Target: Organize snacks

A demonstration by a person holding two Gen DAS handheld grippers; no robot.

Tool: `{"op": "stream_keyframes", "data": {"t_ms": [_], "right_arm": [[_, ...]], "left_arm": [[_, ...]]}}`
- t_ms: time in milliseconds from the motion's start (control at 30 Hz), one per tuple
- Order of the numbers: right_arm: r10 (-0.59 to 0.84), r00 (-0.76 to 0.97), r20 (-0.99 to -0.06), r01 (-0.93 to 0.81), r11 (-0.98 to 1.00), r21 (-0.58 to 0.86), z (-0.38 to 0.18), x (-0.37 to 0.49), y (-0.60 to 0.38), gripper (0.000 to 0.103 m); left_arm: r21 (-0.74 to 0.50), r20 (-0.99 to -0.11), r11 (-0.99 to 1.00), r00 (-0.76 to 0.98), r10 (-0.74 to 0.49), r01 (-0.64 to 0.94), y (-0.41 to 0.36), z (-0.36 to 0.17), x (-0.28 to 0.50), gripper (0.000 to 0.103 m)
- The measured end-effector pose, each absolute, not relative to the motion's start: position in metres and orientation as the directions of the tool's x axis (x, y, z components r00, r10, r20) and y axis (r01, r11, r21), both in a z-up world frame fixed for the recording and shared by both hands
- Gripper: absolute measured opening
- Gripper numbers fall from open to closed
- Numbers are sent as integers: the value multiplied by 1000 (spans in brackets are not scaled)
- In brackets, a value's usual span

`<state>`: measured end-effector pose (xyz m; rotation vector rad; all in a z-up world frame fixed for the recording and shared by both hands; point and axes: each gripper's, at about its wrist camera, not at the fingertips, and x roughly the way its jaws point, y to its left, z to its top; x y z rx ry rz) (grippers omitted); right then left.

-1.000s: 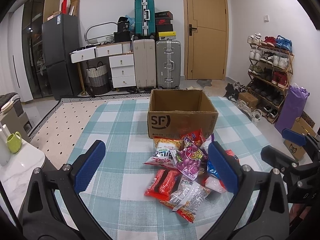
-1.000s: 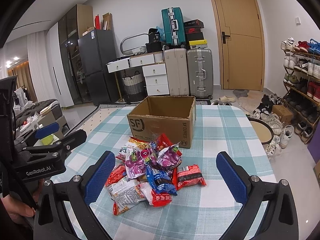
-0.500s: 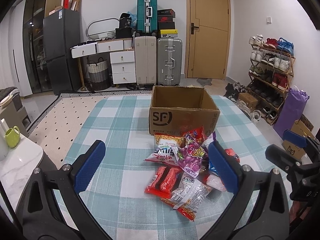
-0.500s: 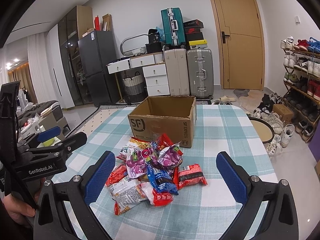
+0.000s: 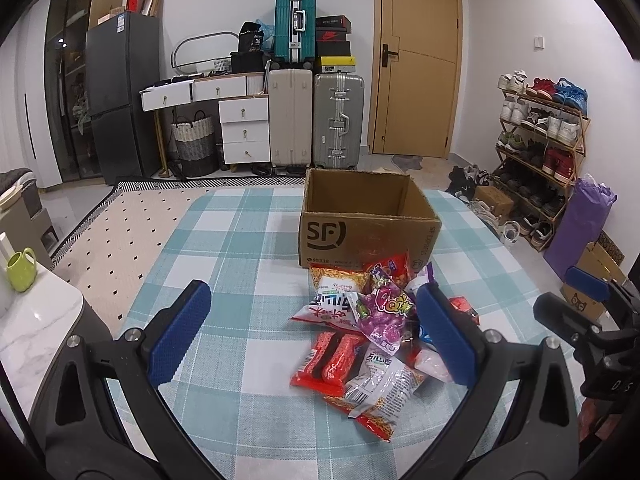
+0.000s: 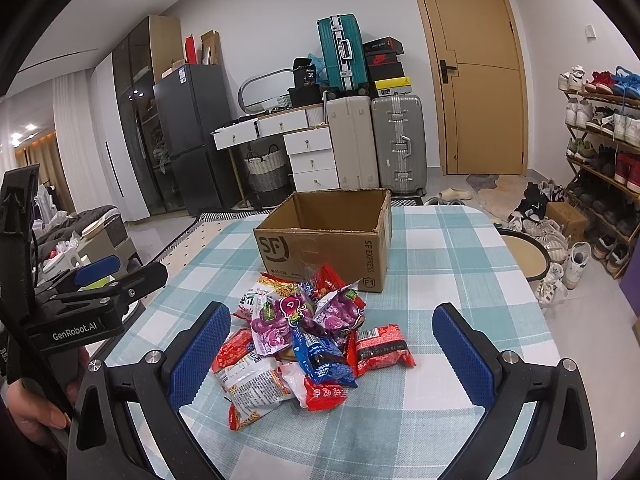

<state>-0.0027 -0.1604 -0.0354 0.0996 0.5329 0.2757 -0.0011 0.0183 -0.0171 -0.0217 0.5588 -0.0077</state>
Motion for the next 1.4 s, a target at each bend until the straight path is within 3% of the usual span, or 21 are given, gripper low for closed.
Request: {"op": "stream_keyframes", "data": {"t_ms": [467,833,1200,1400], "right_arm": [[294,811,-505,-238,955,174,-49,7,-163,103],[340,777,-530,-267,940,212,-72,22,-168,103],[351,735,-579,-241,935,261,-106,50,-177,103],[378,707,-597,-252,924,286,-119,63,-179,103]], "left_arm": [[-33,-553,999,833,-29,13,27,-36,12,102],[-90,-690,992,712,-129,92,47,-99,61,102],[-112,-745,972,630,-218,204,38,-141,93,102],[-167,-794,962,549,-261,216,38,-167,114,87]]}}
